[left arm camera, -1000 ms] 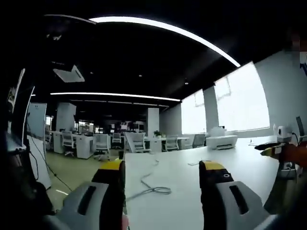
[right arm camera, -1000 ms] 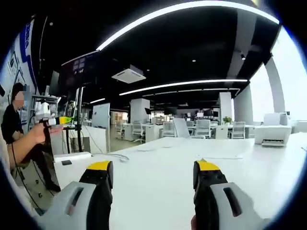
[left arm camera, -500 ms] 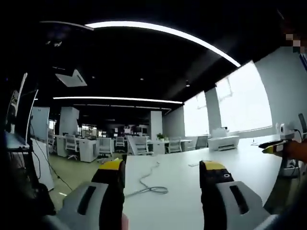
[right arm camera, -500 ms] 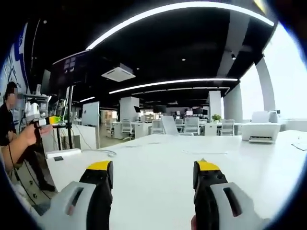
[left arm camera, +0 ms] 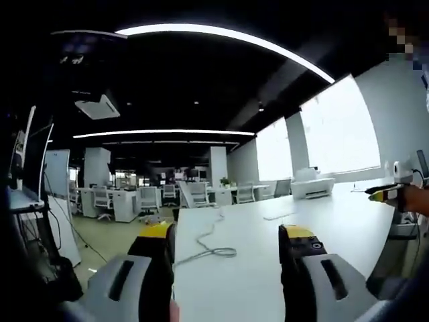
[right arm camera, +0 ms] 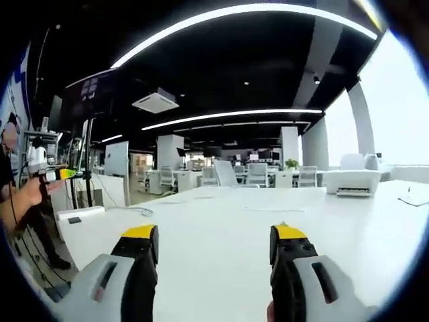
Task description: Pick up the power strip scattered on the table, fix it on the side mounting bracket of the table, and press the switch
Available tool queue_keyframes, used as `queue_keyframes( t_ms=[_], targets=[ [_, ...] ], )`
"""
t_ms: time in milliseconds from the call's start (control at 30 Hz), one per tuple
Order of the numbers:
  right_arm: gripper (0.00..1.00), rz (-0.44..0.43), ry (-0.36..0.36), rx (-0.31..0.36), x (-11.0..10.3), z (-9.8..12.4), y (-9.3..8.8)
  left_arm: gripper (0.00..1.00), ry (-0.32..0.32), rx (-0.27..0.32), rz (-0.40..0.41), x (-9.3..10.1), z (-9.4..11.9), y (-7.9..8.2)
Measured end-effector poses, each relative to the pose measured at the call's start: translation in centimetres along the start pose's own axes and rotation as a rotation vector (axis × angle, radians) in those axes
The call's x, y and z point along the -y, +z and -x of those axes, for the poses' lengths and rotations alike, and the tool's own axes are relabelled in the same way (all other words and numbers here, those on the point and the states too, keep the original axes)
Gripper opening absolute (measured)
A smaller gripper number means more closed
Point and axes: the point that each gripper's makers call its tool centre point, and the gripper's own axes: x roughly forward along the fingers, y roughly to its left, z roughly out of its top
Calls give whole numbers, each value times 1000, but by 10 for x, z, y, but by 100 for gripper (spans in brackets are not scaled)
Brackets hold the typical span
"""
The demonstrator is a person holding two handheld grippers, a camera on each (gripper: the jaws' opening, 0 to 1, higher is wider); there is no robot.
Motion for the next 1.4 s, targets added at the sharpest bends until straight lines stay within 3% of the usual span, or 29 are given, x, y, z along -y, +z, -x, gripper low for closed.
queue_keyframes(
  t_ms=[67,400,600,733,867,967,1267,1400],
  targets=[
    [63,-4,-3,3,1,1,0,68,0,-12,39,-4,4,-3],
    [63,-11,-8,-1,7,2,-5,68,36,-39,14,-14,19,-5],
    [63,-21,-5,-2,6,2,-10,68,20,-80,48,-15,25,-8],
    [63,-27,-5,2,6,2,-10,66,26,-126,13,-25,30,-8],
    [63,-34,-7,5,6,1,-12,66,18,-164,46,-33,32,-7],
    [63,-37,-7,2,6,0,-14,65,22,-220,33,-40,34,-12],
    [63,-46,-7,0,7,0,-20,62,20,-305,0,-62,37,-13],
    [63,-53,-8,-2,5,0,-22,60,33,-372,-35,-71,40,-22]
  ],
)
